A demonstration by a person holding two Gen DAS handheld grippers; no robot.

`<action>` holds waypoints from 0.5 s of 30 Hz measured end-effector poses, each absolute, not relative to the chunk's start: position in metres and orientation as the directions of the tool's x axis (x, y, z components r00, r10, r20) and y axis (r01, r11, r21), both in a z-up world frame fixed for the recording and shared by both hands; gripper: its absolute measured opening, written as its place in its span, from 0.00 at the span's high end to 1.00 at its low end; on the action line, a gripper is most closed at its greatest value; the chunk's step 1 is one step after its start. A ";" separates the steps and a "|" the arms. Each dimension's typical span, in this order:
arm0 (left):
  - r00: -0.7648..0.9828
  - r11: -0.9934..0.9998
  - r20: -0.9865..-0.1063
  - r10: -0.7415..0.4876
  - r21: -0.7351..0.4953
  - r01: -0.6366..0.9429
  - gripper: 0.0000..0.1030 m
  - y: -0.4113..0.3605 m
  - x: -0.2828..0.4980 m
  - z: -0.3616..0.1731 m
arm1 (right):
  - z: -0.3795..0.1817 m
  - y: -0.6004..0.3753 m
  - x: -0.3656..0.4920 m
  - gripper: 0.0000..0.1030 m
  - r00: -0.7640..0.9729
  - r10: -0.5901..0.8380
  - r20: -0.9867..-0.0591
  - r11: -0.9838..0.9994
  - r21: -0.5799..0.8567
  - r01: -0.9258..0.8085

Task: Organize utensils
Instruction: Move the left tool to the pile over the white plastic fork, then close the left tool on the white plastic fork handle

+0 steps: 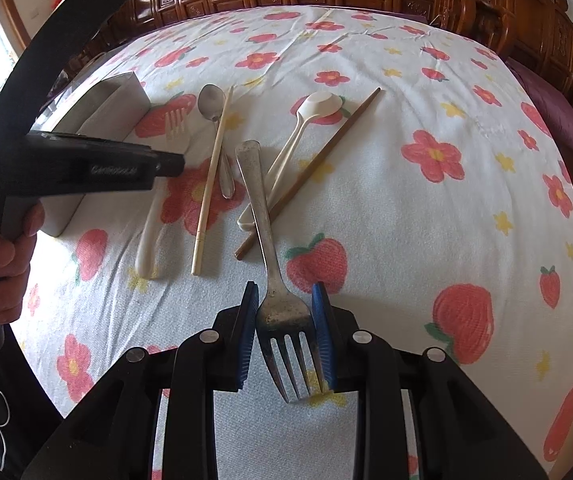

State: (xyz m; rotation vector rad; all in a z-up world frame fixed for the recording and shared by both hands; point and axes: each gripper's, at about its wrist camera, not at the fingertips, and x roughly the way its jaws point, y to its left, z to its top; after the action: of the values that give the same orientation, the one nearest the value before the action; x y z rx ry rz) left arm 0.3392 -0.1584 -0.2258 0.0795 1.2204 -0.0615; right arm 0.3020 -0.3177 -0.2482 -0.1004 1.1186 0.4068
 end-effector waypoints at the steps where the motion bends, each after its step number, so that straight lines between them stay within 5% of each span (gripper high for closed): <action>1: 0.343 0.995 -0.939 -0.002 0.031 0.092 0.64 -0.156 0.338 -0.226 | -0.248 -0.318 0.302 0.71 0.372 0.267 -0.889 0.922 0.123 -0.368; 4: 0.344 0.995 -0.939 -0.011 0.025 0.100 0.65 -0.151 0.334 -0.225 | -0.248 -0.317 0.302 0.71 0.373 0.267 -0.889 0.921 0.121 -0.370; 9: 0.345 0.993 -0.938 -0.046 -0.007 0.114 0.94 -0.151 0.328 -0.225 | -0.248 -0.317 0.301 0.71 0.378 0.262 -0.888 0.923 0.115 -0.368; 15: 0.364 0.990 -0.927 -0.095 -0.049 0.134 0.95 -0.144 0.318 -0.222 | -0.244 -0.318 0.299 0.72 0.396 0.261 -0.881 0.929 0.117 -0.351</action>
State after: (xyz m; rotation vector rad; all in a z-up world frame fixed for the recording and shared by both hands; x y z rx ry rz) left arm 0.3181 -0.1435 -0.2217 0.0366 1.1897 -0.1477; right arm 0.2992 -0.3184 -0.2443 -0.0923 1.0977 0.3887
